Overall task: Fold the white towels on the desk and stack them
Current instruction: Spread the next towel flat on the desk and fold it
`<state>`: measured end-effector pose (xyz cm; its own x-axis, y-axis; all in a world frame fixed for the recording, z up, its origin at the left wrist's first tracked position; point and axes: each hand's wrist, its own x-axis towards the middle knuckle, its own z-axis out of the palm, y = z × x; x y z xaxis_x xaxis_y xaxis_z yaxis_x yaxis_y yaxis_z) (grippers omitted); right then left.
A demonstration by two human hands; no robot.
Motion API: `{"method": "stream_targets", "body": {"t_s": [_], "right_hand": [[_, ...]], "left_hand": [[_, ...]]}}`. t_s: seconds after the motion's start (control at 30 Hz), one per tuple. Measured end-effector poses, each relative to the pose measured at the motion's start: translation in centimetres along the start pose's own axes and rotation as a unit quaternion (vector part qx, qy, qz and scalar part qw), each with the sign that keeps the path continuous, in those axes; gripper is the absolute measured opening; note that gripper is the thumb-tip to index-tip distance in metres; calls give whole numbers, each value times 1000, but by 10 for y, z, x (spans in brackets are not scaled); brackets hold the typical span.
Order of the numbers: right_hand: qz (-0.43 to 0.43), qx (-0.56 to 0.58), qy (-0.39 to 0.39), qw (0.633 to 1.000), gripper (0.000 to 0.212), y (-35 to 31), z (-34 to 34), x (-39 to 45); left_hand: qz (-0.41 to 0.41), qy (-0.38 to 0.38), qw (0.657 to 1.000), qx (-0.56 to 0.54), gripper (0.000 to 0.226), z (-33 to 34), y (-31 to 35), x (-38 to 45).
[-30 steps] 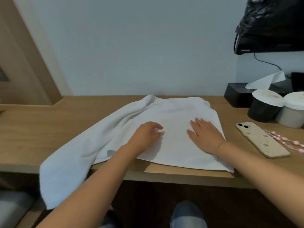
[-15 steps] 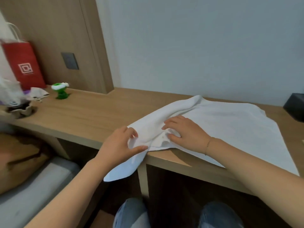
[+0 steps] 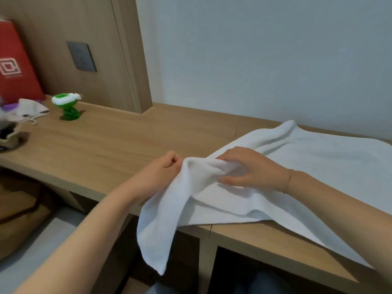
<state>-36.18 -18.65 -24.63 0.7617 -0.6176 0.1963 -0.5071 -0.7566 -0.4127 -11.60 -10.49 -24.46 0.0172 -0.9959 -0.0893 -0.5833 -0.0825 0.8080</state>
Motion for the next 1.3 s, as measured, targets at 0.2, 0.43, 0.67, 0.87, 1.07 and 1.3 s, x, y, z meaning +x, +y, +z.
{"method": "stream_targets", "body": {"t_s": [0.2,0.43,0.67,0.87,1.07,1.3], "right_hand": [[21,69,28,997,22,20,-12,37],[75,39,49,995,36,35,-17,80],[53,-78,128,987,28,19,-5,72],[-102,-155,50,981,44,-31,1,32],[1,-211,-38,977,15,-29,11,19],[39,-89,99,990,13,-19,-16,5]], "left_hand": [[-121,17,976,-181,32,-25,-28,32],[-113,129,939,-298,44,-30,-24,10],[-36,3,993,-112,67,-33,-26,-55],[-34,196,977,-72,23,-11,-39,-63],[-90,252,963,1,20,-57,-8,-44],[-93,149,969,-173,22,-113,50,11]]}}
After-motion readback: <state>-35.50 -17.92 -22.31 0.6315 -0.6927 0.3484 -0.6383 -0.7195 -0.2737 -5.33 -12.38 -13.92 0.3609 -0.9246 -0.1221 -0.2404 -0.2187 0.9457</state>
